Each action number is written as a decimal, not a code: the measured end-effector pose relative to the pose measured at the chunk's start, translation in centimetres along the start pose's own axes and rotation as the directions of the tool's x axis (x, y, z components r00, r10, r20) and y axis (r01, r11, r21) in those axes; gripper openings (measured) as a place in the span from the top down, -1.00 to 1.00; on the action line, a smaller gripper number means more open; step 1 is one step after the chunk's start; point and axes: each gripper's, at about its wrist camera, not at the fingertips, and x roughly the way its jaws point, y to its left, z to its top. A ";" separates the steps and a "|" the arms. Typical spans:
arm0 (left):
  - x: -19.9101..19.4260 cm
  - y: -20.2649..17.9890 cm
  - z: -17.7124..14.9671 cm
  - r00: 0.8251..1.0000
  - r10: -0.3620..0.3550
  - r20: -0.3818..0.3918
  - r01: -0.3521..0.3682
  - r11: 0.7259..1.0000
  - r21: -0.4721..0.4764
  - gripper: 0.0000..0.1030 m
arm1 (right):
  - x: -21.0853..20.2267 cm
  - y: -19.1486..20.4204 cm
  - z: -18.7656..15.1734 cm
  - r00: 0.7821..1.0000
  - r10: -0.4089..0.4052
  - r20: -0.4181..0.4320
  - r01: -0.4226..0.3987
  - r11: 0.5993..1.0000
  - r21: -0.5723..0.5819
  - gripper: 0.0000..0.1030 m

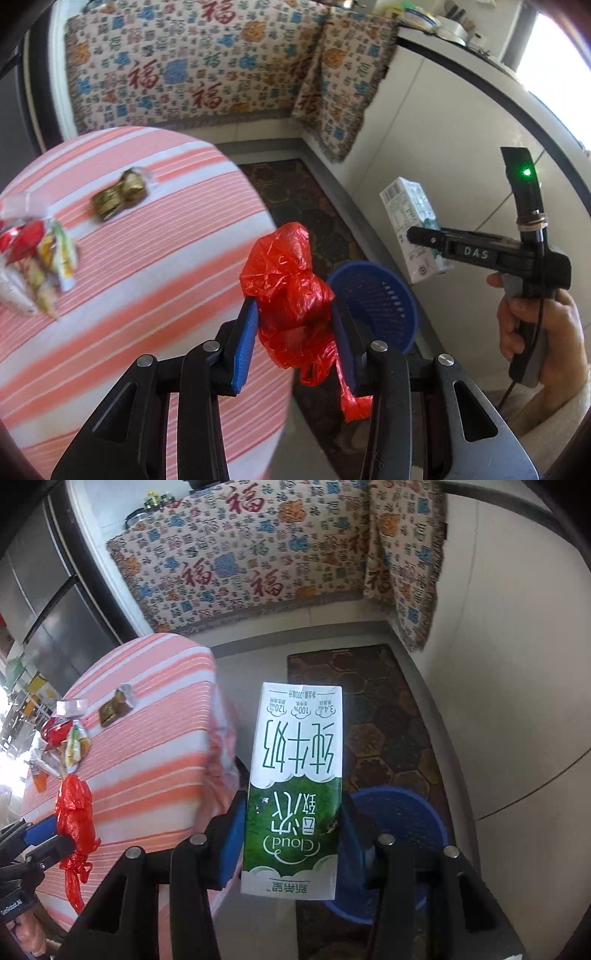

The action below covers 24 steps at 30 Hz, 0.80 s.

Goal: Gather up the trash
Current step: 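Grasp the red plastic bag with the left tool and lift it, then drop the red bag and milk carton into the blue wastebasket with both tools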

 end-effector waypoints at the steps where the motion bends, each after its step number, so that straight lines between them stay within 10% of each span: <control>1: 1.0 -1.0 0.4 1.000 -0.016 -0.008 0.016 1.000 0.008 0.22 | 0.2 -1.3 -0.2 1.000 -0.013 -0.005 0.013 1.000 0.017 0.07; 20: 18.0 -12.9 1.8 0.978 -0.108 -0.178 0.126 0.988 0.093 0.21 | 5.3 -17.9 -4.8 0.995 -0.014 -0.103 0.044 0.954 0.296 0.06; 24: 18.9 -13.4 1.3 0.979 -0.116 -0.170 0.134 0.986 0.101 -0.15 | 5.7 -18.9 -5.0 0.994 0.002 -0.113 0.034 0.948 0.316 0.03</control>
